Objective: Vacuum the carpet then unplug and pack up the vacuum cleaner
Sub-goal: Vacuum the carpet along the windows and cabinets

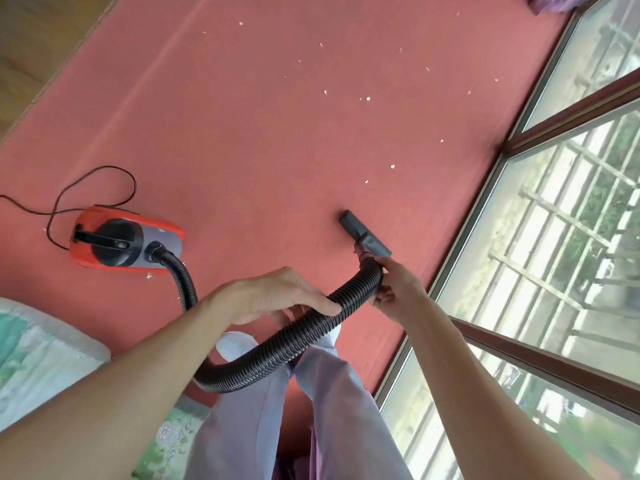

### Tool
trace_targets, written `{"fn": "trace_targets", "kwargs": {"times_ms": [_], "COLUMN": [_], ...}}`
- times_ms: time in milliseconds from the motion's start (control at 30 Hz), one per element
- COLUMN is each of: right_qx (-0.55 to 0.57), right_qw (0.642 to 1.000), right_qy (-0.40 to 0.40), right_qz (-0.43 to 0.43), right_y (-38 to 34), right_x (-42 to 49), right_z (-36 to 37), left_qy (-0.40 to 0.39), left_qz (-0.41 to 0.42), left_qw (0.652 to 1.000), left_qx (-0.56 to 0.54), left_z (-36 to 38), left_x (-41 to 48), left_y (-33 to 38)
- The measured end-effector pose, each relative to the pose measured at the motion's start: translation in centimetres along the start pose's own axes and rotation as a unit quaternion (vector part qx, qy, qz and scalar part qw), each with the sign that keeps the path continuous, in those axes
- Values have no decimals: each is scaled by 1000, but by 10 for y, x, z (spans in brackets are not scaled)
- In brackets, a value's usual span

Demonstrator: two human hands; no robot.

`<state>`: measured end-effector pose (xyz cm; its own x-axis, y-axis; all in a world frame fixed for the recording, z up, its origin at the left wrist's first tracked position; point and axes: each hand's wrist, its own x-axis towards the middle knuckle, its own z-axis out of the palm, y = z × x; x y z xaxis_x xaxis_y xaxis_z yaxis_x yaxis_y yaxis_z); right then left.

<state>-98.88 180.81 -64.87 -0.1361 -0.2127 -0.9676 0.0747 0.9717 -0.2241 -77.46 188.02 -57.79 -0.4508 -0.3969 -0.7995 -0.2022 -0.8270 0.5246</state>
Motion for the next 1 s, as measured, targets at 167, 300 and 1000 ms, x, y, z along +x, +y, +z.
{"fn": "trace_targets", "kwargs": {"times_ms": [167, 300, 1000], "right_qx": [-42, -76, 38], "right_qw": [999, 995, 994], "right_qy": [3, 41, 64], "right_qz": [-19, -51, -77], "right_y": [-7, -17, -88], "right_x": [8, 17, 24], "right_z": [22, 32, 70], "left_qy": [43, 70, 88], "left_qz": [7, 9, 33], "left_qw": [998, 993, 992], "left_qx": [-42, -97, -84], "left_z": [-7, 3, -52], "left_x": [0, 14, 31], "left_y": [-12, -25, 41]}}
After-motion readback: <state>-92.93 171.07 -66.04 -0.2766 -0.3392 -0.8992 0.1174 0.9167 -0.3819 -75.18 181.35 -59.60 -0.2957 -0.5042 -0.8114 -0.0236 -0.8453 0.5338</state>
